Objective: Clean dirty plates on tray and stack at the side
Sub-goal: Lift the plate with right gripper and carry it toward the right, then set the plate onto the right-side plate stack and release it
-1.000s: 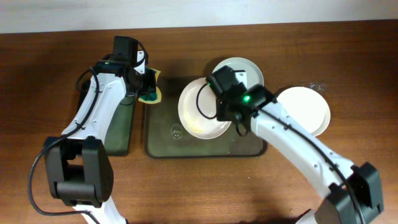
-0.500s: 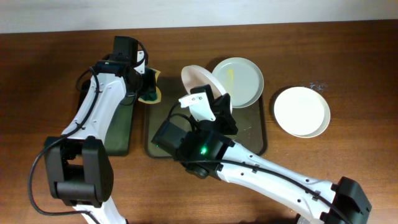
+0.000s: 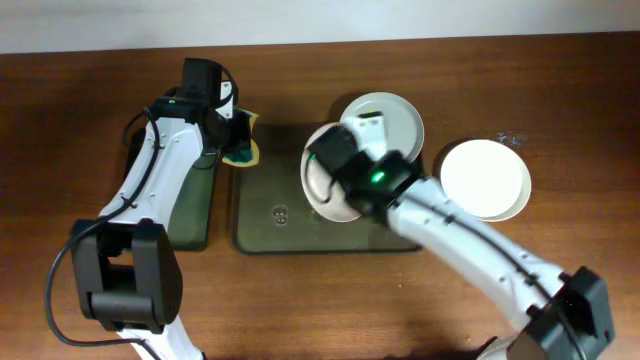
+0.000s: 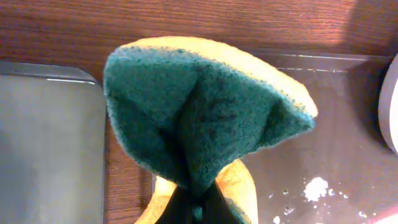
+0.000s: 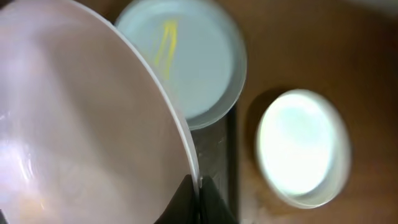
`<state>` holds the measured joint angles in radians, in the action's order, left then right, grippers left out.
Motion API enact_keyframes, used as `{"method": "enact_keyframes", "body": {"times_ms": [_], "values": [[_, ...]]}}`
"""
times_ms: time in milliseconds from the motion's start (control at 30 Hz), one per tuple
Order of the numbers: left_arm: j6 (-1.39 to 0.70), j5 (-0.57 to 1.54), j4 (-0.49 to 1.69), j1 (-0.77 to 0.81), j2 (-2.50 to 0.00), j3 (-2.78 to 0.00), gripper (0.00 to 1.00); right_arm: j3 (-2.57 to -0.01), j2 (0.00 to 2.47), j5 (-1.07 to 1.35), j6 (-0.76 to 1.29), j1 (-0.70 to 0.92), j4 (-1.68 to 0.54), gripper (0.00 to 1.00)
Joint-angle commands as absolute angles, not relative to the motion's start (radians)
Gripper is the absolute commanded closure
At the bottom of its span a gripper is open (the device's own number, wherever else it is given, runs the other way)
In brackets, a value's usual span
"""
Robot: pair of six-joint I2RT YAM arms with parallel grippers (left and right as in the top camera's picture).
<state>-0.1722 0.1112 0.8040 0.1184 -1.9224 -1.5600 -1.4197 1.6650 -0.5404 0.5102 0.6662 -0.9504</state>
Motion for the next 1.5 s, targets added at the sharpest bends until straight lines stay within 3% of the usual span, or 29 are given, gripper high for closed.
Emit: {"method": "enact_keyframes", "body": {"times_ms": [0,167,367,567,733,800,933,1067,1167,1267,1467], "values": [[-0.151,0.104,0.802,0.120,-1.903,-1.573,1.00,-1.432,1.644,-0.031,0.436,0.472,-0.943,0.96],[-0.151,0.104,0.802,0.120,-1.903,-1.573,1.00,-1.432,1.644,0.261,0.370,0.101,-0.970,0.96],[-0.151,0.104,0.802,0.120,-1.903,-1.573,1.00,-1.384,1.647,0.157,0.345,-0.317,-1.021,0.96],[-0.152,0.104,0.802,0.120,-1.903,-1.573,1.00,-1.237,1.680,0.142,0.348,-0.524,-0.931,0.96],[-0.152,0.104,0.802,0.120,-1.903,-1.573,1.00,-1.146,1.702,0.140,0.348,-0.488,-0.766,0.95],[-0.152,0.104,0.802,0.120,-1.903,-1.573,1.00,-1.146,1.709,0.134,0.348,-0.456,-0.765,0.62],[-0.151,0.104,0.802,0.120,-1.903,-1.573,1.00,-1.179,1.708,0.150,0.347,-0.402,-0.794,0.45],[-0.152,0.104,0.802,0.120,-1.903,-1.573,1.00,-1.329,1.707,0.174,0.328,-0.293,-0.884,0.44],[-0.152,0.104,0.802,0.120,-1.903,-1.573,1.00,-1.360,1.708,0.240,0.392,-0.166,-0.807,0.45],[-0.152,0.104,0.802,0.120,-1.903,-1.573,1.00,-1.359,1.753,0.151,0.519,-0.033,-0.730,0.45],[-0.152,0.104,0.802,0.120,-1.903,-1.573,1.00,-1.359,1.936,0.107,0.645,0.113,-0.656,0.47]]}}
